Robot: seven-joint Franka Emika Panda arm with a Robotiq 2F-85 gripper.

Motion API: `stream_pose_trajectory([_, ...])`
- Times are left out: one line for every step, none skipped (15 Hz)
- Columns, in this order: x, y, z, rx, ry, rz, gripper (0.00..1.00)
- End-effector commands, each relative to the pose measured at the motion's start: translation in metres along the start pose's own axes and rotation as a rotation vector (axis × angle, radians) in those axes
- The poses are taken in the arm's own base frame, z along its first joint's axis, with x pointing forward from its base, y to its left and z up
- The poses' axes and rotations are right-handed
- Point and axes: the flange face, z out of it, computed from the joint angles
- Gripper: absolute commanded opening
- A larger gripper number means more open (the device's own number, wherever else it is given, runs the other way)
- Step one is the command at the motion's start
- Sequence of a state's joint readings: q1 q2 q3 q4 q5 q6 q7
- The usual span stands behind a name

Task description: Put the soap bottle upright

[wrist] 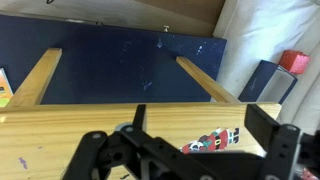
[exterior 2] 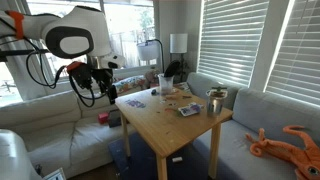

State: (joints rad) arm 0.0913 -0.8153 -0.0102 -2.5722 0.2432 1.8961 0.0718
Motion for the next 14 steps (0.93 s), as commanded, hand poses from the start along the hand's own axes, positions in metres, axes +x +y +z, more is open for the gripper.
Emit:
stream_pose_trajectory([0.0, 0.0, -0.001, 0.0, -0.001, 0.0, 1.0])
stream_pose_trajectory([0.0, 0.0, -0.001, 0.0, -0.001, 0.0, 1.0])
stream_pose_trajectory([0.004, 0.001, -0.005, -0.026, 0.005, -0.033, 1.0])
stream_pose_trajectory([0.009, 0.006, -0.008, -0.115, 0.01, -0.101, 1.0])
stream_pose_trajectory([0.018, 0.017, -0.012, -0.15, -0.027, -0.133, 1.0])
stream_pose_trajectory([0.03, 0.033, -0.015, -0.208, -0.04, -0.149, 1.0])
stream_pose_trajectory([0.041, 0.047, -0.018, -0.265, -0.052, -0.166, 1.0])
stream_pose_trajectory([0.052, 0.058, -0.019, -0.32, -0.057, -0.189, 1.0])
stream_pose_trajectory([0.067, 0.068, -0.019, -0.373, -0.066, -0.211, 1.0])
stream_pose_trajectory([0.08, 0.074, -0.017, -0.422, -0.077, -0.238, 1.0])
stream_pose_trajectory([0.095, 0.075, -0.012, -0.466, -0.088, -0.27, 1.0])
stream_pose_trajectory([0.11, 0.075, -0.006, -0.506, -0.097, -0.307, 1.0])
stream_pose_trajectory([0.124, 0.073, 0.001, -0.542, -0.106, -0.346, 1.0])
stream_pose_trajectory([0.137, 0.068, 0.009, -0.574, -0.113, -0.387, 1.0])
